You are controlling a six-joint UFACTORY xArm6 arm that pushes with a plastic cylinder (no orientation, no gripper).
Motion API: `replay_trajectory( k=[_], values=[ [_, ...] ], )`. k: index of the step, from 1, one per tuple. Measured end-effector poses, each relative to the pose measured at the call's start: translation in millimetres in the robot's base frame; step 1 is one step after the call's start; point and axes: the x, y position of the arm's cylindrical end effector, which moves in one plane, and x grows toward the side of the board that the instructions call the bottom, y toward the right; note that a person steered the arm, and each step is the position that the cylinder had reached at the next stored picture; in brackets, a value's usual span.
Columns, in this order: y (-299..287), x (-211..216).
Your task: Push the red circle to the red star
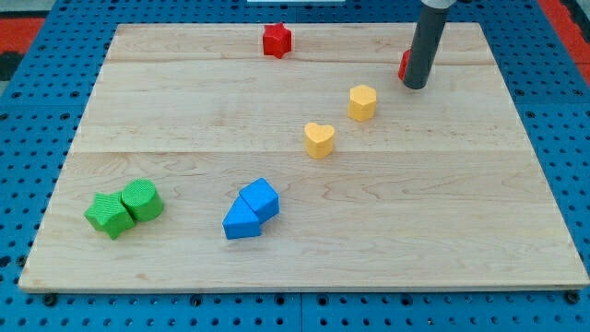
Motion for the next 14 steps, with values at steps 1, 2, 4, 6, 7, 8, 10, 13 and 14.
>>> replay_trajectory(
  k=[1,2,4,6,7,8,10,13,14],
  values=[
    [4.8,31.3],
    [13.6,39.7],
    [44.9,27.0],
    [10.3,-45.9],
    [-59.1,-61.0],
    [-103.3,-59.2],
    [-134.3,-43.9],
    [-162.6,-56.3],
    [-161.3,-57.2]
  ],
)
